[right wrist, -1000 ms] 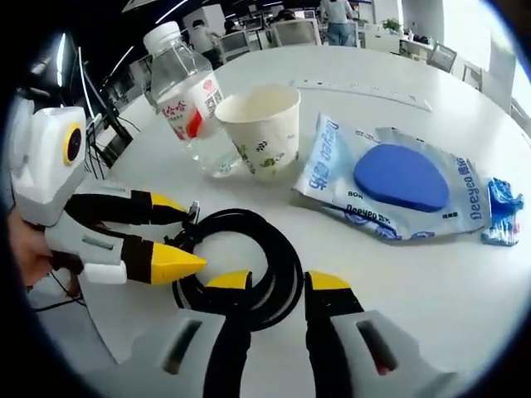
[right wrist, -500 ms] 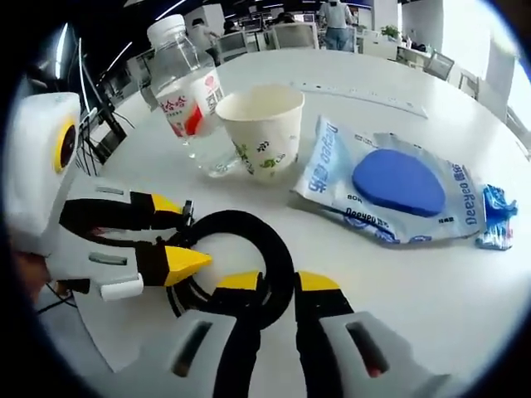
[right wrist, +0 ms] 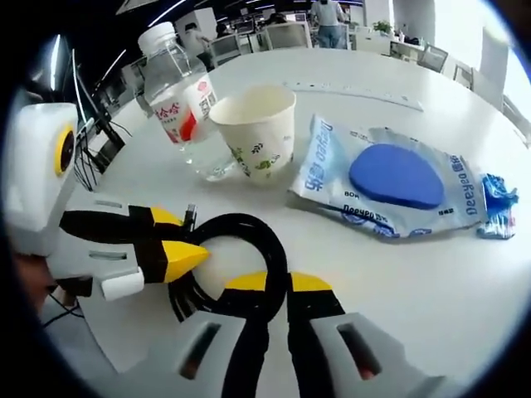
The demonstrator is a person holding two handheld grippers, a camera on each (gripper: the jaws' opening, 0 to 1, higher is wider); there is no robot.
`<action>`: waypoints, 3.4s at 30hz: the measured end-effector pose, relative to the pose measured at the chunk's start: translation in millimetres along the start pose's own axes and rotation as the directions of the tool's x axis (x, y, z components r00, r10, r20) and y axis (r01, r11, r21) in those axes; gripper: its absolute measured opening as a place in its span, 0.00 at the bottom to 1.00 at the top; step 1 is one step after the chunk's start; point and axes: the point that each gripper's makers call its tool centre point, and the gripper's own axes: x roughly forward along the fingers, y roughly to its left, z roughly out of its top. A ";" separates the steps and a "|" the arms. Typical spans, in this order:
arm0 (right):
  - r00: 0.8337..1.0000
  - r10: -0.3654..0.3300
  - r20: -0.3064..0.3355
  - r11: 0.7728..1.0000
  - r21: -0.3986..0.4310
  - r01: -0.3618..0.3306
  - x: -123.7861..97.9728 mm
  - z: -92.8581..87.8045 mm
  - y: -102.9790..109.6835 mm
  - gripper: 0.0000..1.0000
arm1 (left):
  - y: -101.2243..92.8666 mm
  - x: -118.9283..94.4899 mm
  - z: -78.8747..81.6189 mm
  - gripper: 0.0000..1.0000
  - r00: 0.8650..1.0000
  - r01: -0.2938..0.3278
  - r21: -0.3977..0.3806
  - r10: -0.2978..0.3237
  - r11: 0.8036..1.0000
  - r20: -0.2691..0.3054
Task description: Arrange the tabletop items into an orderly group along one side of the table until the central work area is clear of visible clutter.
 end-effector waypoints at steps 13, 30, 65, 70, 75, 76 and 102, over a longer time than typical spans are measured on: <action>1.000 0.007 0.026 1.000 0.011 -0.007 -17.5 5.2 -6.8 0.02 | -12.2 -11.5 7.9 0.10 1.000 0.024 0.004 -0.024 1.000 0.018; 0.996 -0.009 0.088 1.000 0.018 0.007 -51.0 13.8 -24.5 0.02 | -39.6 -30.6 29.5 0.09 0.997 0.042 0.026 -0.044 0.999 0.069; 0.976 -0.151 0.155 0.983 0.130 0.131 -139.7 -5.0 -160.2 0.02 | -186.2 -13.3 100.6 0.09 0.974 0.164 0.175 -0.187 0.971 0.125; 0.975 -0.166 0.149 0.980 0.135 0.147 -144.5 -10.7 -180.8 0.02 | -205.1 -3.3 105.6 0.09 0.971 0.181 0.181 -0.204 0.967 0.122; 0.977 -0.169 0.133 0.979 0.136 0.151 -142.4 -16.4 -196.8 0.02 | -216.1 8.3 107.7 0.09 0.971 0.191 0.178 -0.213 0.965 0.114; 0.977 -0.169 0.131 0.979 0.135 0.151 -142.1 -16.9 -198.1 0.02 | -217.8 10.4 107.9 0.10 0.970 0.192 0.176 -0.214 0.965 0.112; 0.992 -0.121 0.034 0.988 0.106 0.117 -95.0 -30.3 -232.6 0.02 | -221.0 69.5 99.1 0.10 0.979 0.201 0.096 -0.204 0.975 0.024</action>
